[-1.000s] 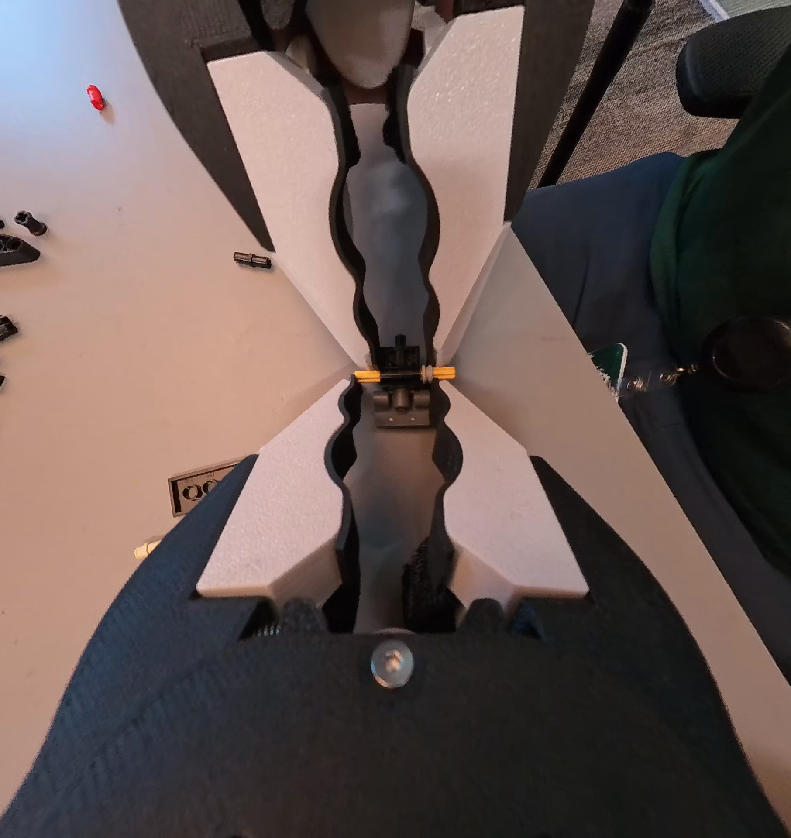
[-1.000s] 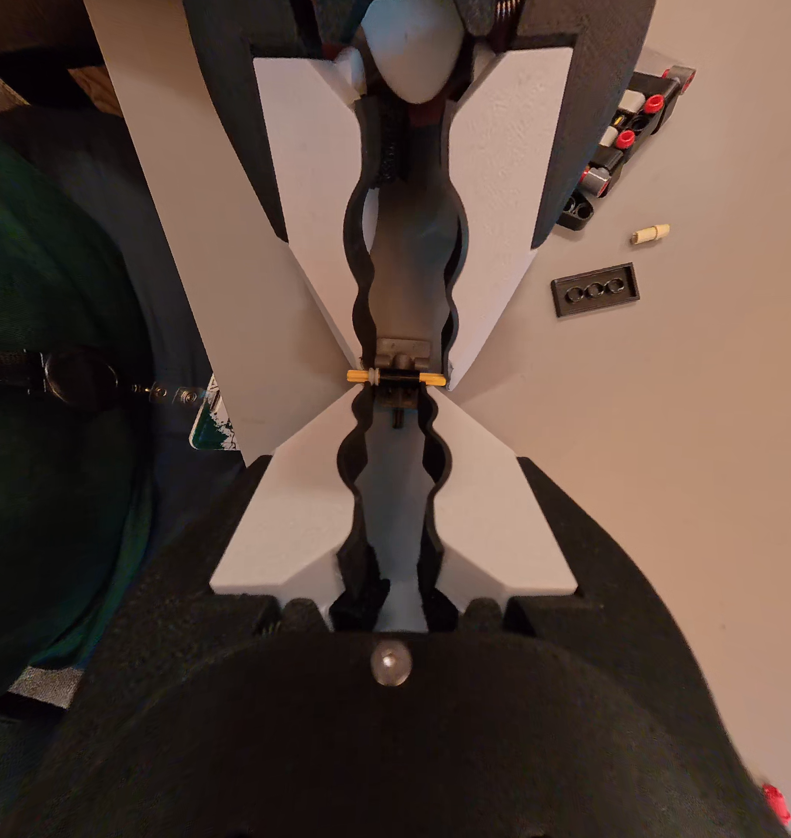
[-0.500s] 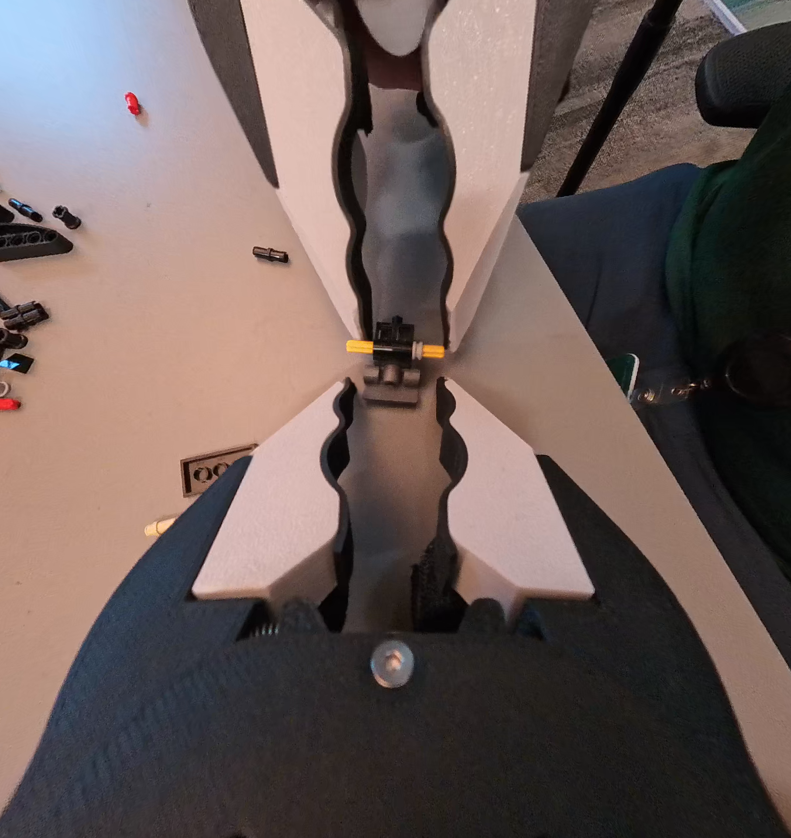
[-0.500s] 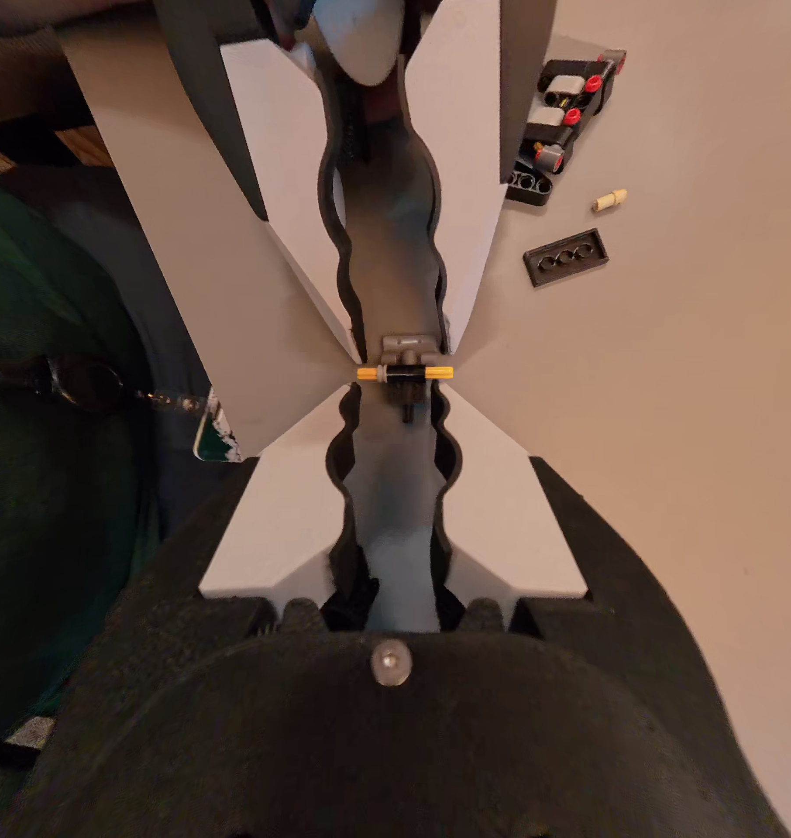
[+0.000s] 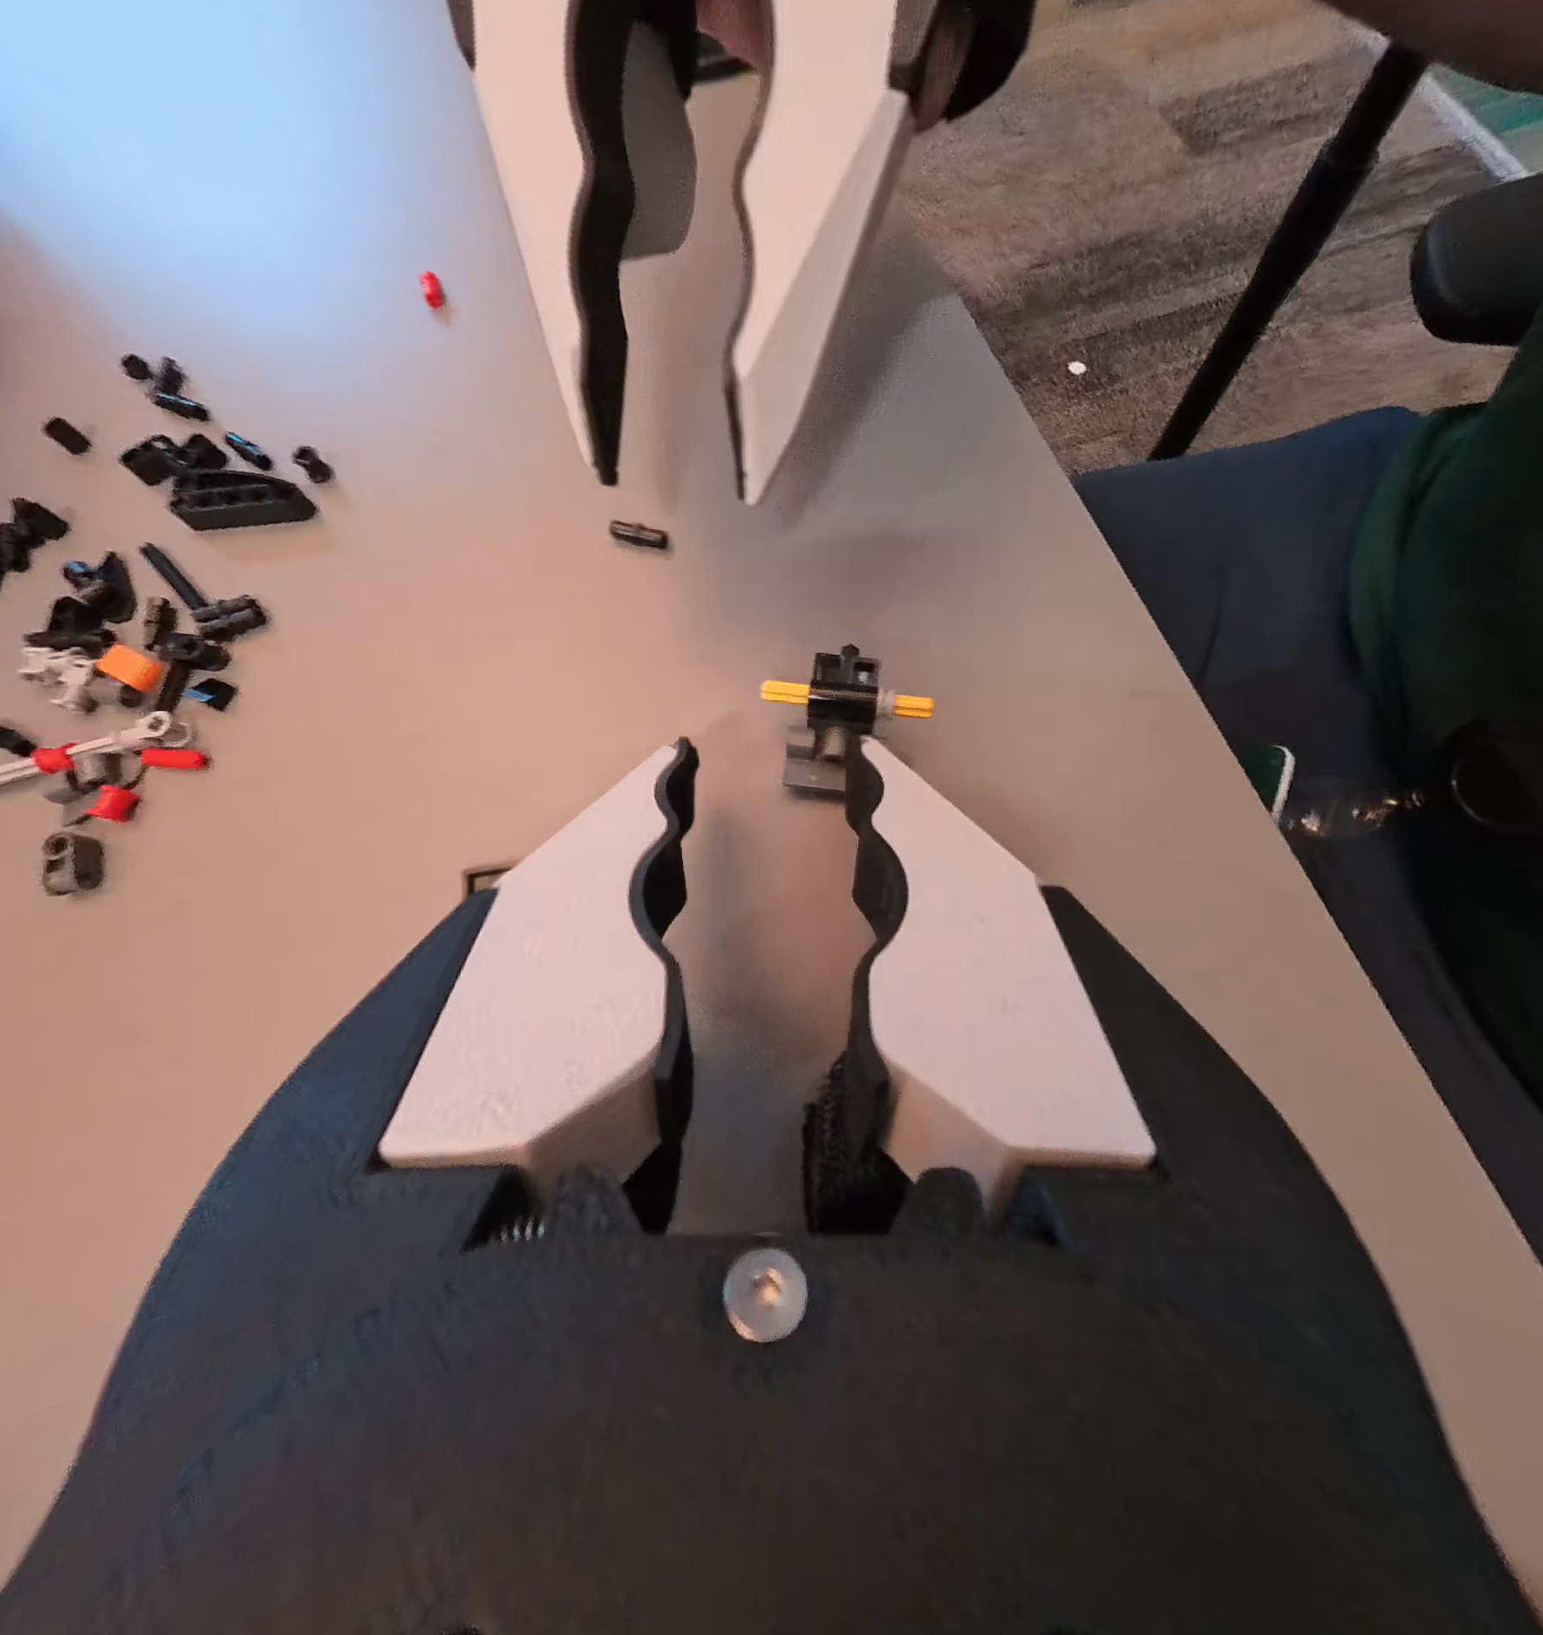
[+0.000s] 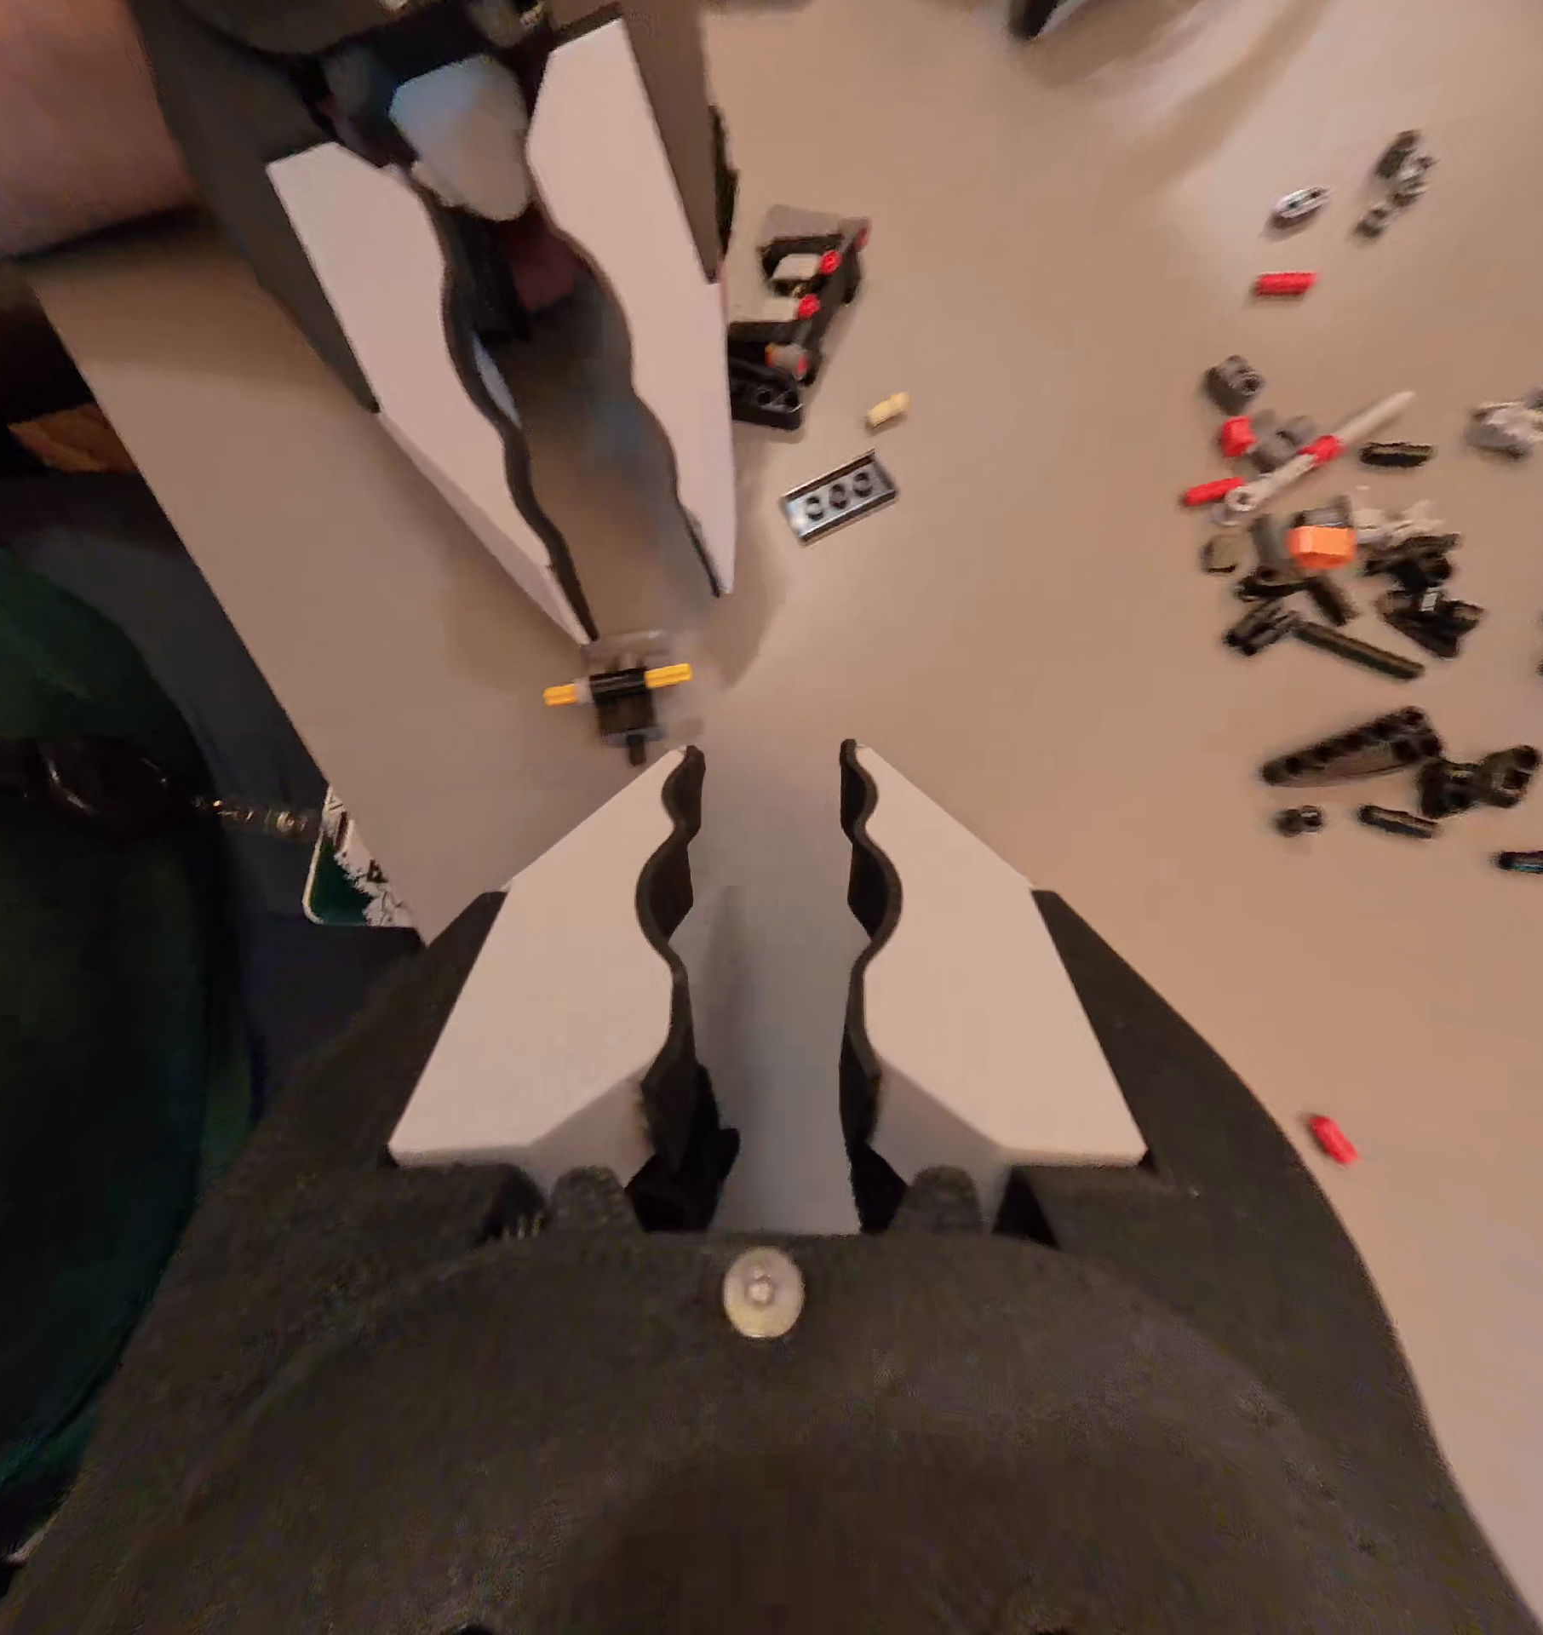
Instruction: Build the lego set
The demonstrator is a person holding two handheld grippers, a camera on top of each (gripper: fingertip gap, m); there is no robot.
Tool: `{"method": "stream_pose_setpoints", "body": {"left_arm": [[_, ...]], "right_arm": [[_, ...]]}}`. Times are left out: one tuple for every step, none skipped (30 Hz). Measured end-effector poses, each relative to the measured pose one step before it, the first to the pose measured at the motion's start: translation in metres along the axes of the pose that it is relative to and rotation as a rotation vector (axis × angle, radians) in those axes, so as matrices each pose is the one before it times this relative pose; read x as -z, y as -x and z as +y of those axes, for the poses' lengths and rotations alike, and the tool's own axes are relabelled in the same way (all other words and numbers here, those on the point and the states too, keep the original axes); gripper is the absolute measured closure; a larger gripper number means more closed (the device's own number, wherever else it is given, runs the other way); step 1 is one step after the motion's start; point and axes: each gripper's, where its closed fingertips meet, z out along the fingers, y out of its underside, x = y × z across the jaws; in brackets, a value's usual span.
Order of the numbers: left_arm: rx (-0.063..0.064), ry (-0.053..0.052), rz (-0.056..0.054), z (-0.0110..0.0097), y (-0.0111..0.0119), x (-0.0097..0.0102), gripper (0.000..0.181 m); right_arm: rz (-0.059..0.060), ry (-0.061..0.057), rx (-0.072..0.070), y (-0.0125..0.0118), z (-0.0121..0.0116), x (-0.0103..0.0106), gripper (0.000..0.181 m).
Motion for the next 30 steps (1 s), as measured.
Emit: {"method": "stream_pose_setpoints", "body": {"left_arm": [[-0.0027,-0.0088,-0.0202,-0.00115,0.00331,0.0014,0.15],[-0.0013,-0.0131,-0.0175,-0.00157,0.00292,0.0015,0.151],[0.0063,-0.0101,-0.0117,-0.00111,0.0025,0.00114,0.152],[0.0055,-0.0104,-0.0141,-0.001,0.00299,0.001,0.152],[0.005,-0.0126,-0.0175,-0.00142,0.00354,0.0009,0.153],[0.0037,-0.0141,-0.0269,-0.00197,0.00479,0.00109,0.155],[0.003,-0.0149,-0.0263,-0.00224,0.00468,0.00139,0.157],[0.0033,-0.0168,-0.0167,-0.00242,0.00341,0.00137,0.159],[0.0074,-0.0143,-0.0126,-0.00194,0.00299,0.00129,0.159],[0.0108,-0.0049,-0.0092,-0.00002,0.0026,0.00079,0.159],[0.0118,0.0035,-0.0116,0.00164,0.00272,0.0001,0.159],[0.0059,0.0021,-0.0131,0.00154,0.00242,-0.00019,0.159],[0.0068,-0.0036,-0.0076,0.00013,0.00122,-0.00071,0.159],[0.0115,-0.0059,-0.0092,-0.00087,0.00167,-0.00096,0.159],[0.0042,-0.0024,-0.0149,-0.00071,0.00235,-0.00112,0.159],[-0.0079,0.0023,-0.017,-0.00019,0.00248,-0.00076,0.159],[-0.009,0.0017,-0.0168,-0.00017,0.00258,-0.00062,0.159],[-0.0017,-0.0034,-0.0029,-0.00032,0.00071,-0.00042,0.16],[0.0056,-0.0053,0.0066,-0.0001,-0.00032,-0.00058,0.16],[0.0025,0.0023,-0.0013,0.0003,0.00063,-0.00007,0.16],[-0.0027,-0.0068,-0.0058,-0.00094,0.00086,0.00042,0.16],[0.0007,-0.0035,-0.0029,-0.00048,0.00044,0.00034,0.161],[0.0001,-0.0029,-0.0049,-0.00027,0.00073,0.00042,0.161],[-0.0011,-0.0012,0.0041,-0.00012,-0.00071,0.00008,0.161],[0.0001,0.0024,0.0031,0.00029,-0.00031,-0.00036,0.161],[-0.001,0.0014,-0.0036,0.00014,0.0006,-0.00021,0.161],[-0.0051,-0.004,-0.0024,-0.0005,0.00026,0.00019,0.161],[-0.0005,-0.0029,0.0026,-0.0004,-0.00014,0.00016,0.161],[0.0041,0.0002,0.0029,0.00001,0.00013,-0.00008,0.161],[0.0018,0.0,-0.0021,0.00002,0.00077,-0.00016,0.161]], "right_arm": [[0.0177,-0.0116,0.0006,-0.00573,-0.0032,0.00122,0.153],[0.0129,-0.008,0.0078,-0.00435,-0.00328,0.00031,0.154],[0.0085,-0.0024,0.0089,-0.00352,-0.00286,-0.00061,0.155],[0.0167,0.0001,0.0081,-0.00499,-0.00272,-0.00137,0.156],[0.021,0.0002,0.0067,-0.00595,-0.00288,-0.00215,0.157],[0.0194,-0.0001,0.0045,-0.00581,-0.00337,-0.00285,0.157],[0.0214,-0.0033,0.0033,-0.00641,-0.00412,-0.00318,0.159],[0.0191,-0.0065,0.0042,-0.00625,-0.00501,-0.00382,0.16],[0.0133,-0.0025,0.0032,-0.00574,-0.00463,-0.00421,0.16],[0.0124,0.0038,0.0015,-0.00612,-0.00314,-0.00399,0.16],[0.0116,0.003,0.0012,-0.00635,-0.0023,-0.00343,0.161],[0.0072,0.0046,-0.0016,-0.00596,-0.00133,-0.00322,0.161],[0.0095,0.0047,-0.0033,-0.00609,-0.00114,-0.00274,0.16],[0.0151,-0.0018,-0.0015,-0.00653,-0.00192,-0.00228,0.159],[0.0105,-0.0051,0.0004,-0.00536,-0.00247,-0.00187,0.159],[0.0103,-0.0026,-0.0007,-0.00526,-0.00189,-0.00138,0.159],[0.0159,-0.0044,-0.0036,-0.00624,-0.0019,-0.00092,0.159],[0.0054,-0.007,-0.0063,-0.00475,-0.00188,-0.00079,0.159],[-0.0034,-0.0004,-0.0089,-0.00357,-0.00043,-0.001,0.159],[0.0008,0.0053,-0.0066,-0.004,0.00068,-0.00119,0.159],[0.0048,0.0067,-0.0028,-0.00407,0.00143,-0.00137,0.158],[0.0033,0.0101,-0.0018,-0.00334,0.00205,-0.00174,0.158],[0.0046,0.0118,0.001,-0.00314,0.00228,-0.00209,0.158],[0.0017,0.0132,0.0045,-0.00241,0.00274,-0.00233,0.157],[-0.0052,0.0137,0.0034,-0.00113,0.00292,-0.00284,0.157],[-0.0123,0.0119,0.0001,0.00024,0.00242,-0.00313,0.156],[-0.0151,0.0137,-0.0014,0.00091,0.00246,-0.00364,0.153],[-0.0069,0.016,0.0007,0.00005,0.00259,-0.00339,0.149],[0.0008,0.011,0.0028,-0.00066,0.00176,-0.00308,0.147],[-0.0032,0.0047,0.0045,0.00049,0.0006,-0.00285,0.147]]}}
